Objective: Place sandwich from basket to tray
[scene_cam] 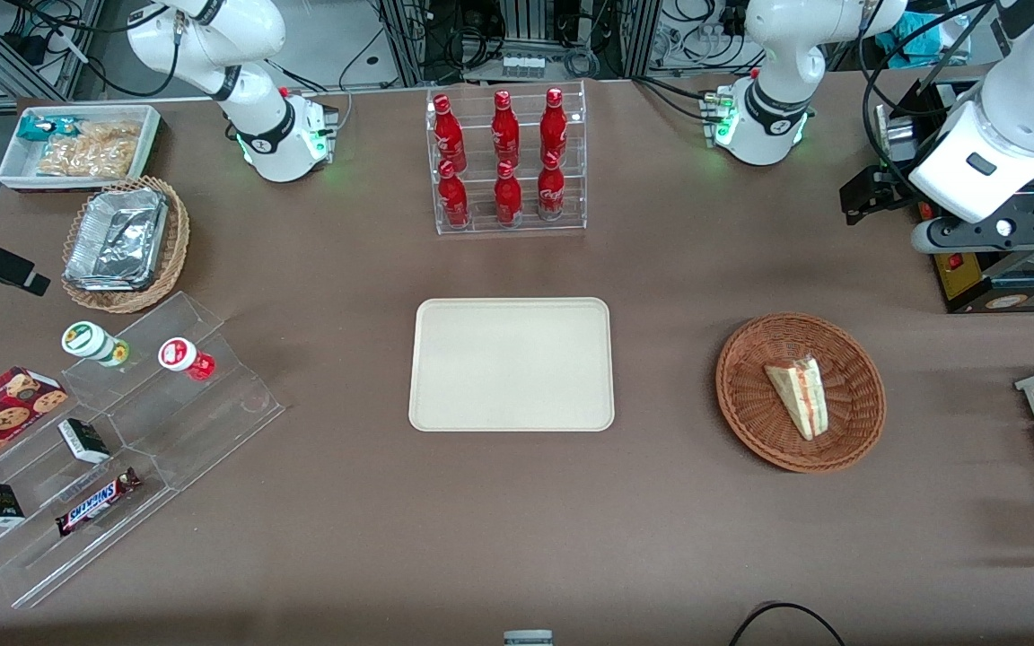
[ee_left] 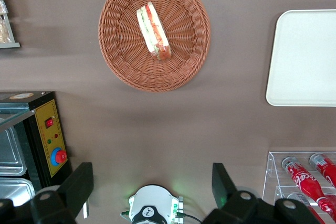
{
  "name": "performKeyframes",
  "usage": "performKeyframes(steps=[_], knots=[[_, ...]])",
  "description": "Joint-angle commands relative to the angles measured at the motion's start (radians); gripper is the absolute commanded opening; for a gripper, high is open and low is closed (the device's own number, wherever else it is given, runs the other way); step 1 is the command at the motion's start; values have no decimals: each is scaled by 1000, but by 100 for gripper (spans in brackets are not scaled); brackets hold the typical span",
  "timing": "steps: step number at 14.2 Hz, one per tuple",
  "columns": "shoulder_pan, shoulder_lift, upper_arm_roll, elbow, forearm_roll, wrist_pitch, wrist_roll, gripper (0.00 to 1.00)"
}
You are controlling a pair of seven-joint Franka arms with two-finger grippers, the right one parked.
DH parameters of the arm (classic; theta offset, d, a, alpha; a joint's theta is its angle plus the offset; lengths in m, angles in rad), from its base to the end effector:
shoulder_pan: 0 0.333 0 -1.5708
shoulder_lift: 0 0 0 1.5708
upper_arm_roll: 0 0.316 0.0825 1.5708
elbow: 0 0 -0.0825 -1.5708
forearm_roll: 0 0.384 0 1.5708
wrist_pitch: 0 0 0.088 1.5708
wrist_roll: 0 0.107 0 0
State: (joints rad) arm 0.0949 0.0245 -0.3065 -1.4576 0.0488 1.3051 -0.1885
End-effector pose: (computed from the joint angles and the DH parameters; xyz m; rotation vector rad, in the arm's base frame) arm 0.5227 -0.1036 0.6430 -3.0564 0.0229 0.2517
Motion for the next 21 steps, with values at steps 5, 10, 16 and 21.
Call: performKeyframes(steps=[5,10,16,21], knots=[[0,15,7,-58,0,49,18,100],[2,46,21,-375,5,385,-11,100],[28,144,64,-588,-3,744,-288,100],[52,279,64,-607,-4,926,-301,100]])
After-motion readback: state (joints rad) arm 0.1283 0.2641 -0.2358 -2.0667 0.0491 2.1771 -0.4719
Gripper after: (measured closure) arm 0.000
